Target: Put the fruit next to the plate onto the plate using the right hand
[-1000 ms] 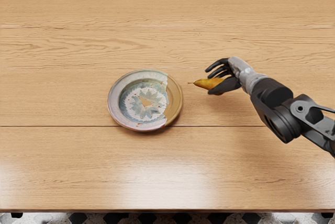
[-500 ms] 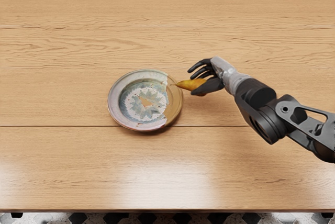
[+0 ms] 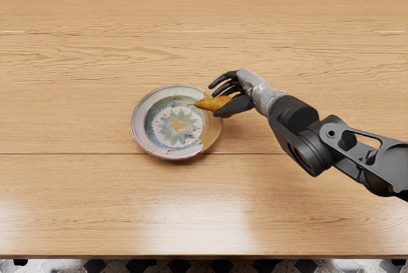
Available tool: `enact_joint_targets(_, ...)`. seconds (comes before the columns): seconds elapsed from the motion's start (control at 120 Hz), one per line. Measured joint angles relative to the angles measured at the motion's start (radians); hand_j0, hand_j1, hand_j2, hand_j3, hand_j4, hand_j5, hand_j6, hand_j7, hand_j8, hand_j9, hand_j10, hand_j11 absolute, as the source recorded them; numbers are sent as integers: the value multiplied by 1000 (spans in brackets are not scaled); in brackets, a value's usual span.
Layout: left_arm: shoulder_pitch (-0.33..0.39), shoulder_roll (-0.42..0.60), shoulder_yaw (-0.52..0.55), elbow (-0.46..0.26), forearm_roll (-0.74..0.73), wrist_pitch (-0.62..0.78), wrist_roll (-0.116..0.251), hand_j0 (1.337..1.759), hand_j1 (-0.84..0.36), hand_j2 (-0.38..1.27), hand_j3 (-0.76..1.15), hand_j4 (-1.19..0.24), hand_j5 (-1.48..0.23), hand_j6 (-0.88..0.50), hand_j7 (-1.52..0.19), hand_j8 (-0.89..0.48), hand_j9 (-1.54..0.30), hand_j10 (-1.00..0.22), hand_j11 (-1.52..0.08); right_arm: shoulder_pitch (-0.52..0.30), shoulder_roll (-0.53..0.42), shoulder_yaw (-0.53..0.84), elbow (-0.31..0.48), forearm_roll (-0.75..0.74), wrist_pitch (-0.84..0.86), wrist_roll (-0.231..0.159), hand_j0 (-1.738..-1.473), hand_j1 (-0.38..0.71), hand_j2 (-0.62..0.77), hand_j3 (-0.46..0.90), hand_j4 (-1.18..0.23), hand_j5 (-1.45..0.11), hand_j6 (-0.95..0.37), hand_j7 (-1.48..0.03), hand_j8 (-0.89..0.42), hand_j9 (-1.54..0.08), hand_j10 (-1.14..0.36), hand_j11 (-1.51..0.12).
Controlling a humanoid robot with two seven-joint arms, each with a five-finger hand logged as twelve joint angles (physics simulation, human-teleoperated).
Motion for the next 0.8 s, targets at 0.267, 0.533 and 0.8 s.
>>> enact_joint_targets(0.267, -1, 0, 0, 0, 0, 0, 0, 1658, 349, 0, 0, 0, 0, -1, 0, -1, 0, 0, 0, 0, 41, -1, -3, 0, 6, 0, -1657, 311, 197, 0, -632, -826, -633, -823, -465, -815, -490, -819)
enact_joint_targets(0.533, 0, 0, 0, 0, 0, 0, 0, 1658, 349, 0, 0, 0, 0, -1, 0, -1, 0, 0, 0, -1, 77, -4, -4, -1, 7, 0, -1657, 311, 194, 0, -632, -825, -633, -822, -464, -815, -489, -819)
enact_joint_targets(0.8, 0, 0, 0, 0, 0, 0, 0, 1658, 349, 0, 0, 0, 0, -1, 0, 0, 0, 0, 0, -2, 135, -17, -40, -1, 13, 0, -1657, 311, 195, 0, -630, -826, -633, -822, -464, -815, -490, -819)
